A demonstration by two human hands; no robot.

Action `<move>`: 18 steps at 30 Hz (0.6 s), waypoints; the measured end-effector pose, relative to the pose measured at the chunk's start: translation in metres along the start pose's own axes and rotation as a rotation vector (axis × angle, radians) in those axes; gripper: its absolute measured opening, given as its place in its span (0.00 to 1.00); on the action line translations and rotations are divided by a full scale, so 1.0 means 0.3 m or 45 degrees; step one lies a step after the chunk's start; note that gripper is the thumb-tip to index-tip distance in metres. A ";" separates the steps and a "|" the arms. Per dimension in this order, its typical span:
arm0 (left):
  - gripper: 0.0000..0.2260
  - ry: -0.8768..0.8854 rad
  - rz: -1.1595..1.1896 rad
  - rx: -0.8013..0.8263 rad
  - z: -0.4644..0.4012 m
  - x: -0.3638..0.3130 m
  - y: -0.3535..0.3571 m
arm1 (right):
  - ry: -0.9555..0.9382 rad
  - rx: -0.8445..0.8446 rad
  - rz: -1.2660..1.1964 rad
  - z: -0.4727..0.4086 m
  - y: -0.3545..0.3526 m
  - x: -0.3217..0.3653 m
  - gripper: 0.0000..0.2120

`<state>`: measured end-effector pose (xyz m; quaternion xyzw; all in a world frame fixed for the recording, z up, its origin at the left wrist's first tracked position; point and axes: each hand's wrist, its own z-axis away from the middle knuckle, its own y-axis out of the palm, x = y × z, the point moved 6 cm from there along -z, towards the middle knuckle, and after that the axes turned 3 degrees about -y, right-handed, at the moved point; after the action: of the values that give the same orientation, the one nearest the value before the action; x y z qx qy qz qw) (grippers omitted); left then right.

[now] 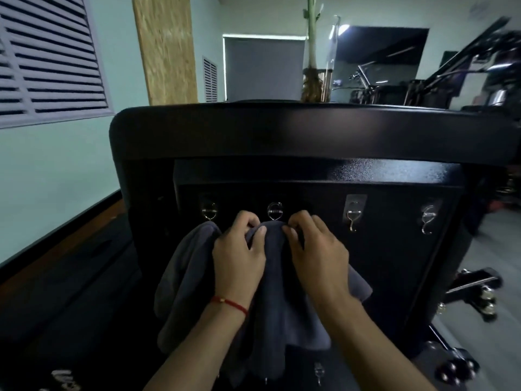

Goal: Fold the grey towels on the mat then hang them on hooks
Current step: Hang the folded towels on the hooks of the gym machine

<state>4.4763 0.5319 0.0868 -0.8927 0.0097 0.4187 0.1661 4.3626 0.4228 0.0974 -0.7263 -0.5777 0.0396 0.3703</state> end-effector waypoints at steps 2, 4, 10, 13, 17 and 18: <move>0.03 0.022 0.071 -0.018 0.005 0.019 0.005 | 0.023 -0.041 0.027 0.026 0.008 -0.006 0.05; 0.02 0.084 0.085 -0.010 0.013 0.025 0.007 | 0.018 -0.067 0.026 0.050 0.009 -0.009 0.06; 0.08 0.114 -0.016 0.074 0.090 0.083 0.032 | 0.045 -0.079 -0.262 0.084 0.062 -0.054 0.07; 0.14 0.185 -0.243 0.070 0.152 0.100 0.035 | 0.029 -0.108 -0.150 0.123 0.068 -0.074 0.10; 0.17 0.353 -0.576 0.064 0.220 0.088 0.060 | 0.036 -0.044 -0.015 0.171 0.047 -0.080 0.17; 0.17 0.360 -0.577 0.082 0.242 0.089 0.071 | 0.025 0.004 -0.036 0.182 0.053 -0.086 0.18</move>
<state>4.4363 0.5371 0.0175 -0.9160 -0.1540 0.2414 0.2810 4.3405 0.4263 0.0390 -0.7180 -0.5842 0.0282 0.3774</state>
